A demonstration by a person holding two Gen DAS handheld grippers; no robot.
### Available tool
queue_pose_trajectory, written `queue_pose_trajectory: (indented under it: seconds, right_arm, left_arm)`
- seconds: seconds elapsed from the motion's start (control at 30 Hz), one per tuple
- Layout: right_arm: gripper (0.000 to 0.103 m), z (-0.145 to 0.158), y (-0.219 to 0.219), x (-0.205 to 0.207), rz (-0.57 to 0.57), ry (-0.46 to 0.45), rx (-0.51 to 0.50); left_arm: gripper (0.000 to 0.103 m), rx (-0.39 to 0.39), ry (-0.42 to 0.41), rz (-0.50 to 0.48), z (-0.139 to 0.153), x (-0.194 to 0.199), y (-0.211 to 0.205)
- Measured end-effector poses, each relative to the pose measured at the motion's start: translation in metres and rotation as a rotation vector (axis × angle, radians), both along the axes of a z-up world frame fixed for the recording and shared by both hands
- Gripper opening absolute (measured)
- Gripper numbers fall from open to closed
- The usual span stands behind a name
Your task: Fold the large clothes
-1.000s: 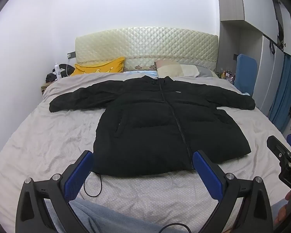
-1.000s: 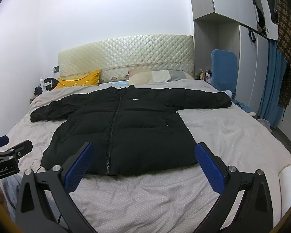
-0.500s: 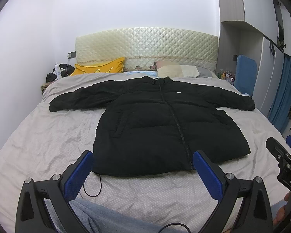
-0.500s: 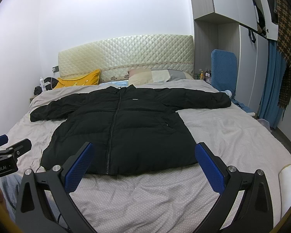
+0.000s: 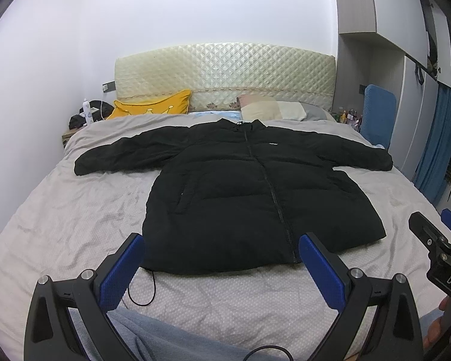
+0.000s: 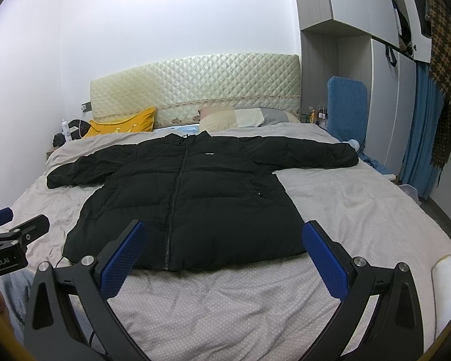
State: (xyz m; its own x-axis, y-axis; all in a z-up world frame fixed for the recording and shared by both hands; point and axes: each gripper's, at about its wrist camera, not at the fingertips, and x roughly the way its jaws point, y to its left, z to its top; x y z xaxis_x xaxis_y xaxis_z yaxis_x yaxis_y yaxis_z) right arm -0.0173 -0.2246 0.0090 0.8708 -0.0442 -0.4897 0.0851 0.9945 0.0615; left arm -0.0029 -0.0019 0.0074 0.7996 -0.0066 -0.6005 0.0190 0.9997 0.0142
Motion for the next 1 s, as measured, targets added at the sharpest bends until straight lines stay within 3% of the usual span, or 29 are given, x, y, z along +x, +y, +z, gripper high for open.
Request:
queue_pose_trajectory:
  seconds: [1.0]
  right_arm:
    - [0.103,0.0048,-0.0037,-0.0011,0.000,0.002,0.005]
  left_arm:
    - [0.103,-0.027,0.000,0.003,0.0065,0.0014,0.0004]
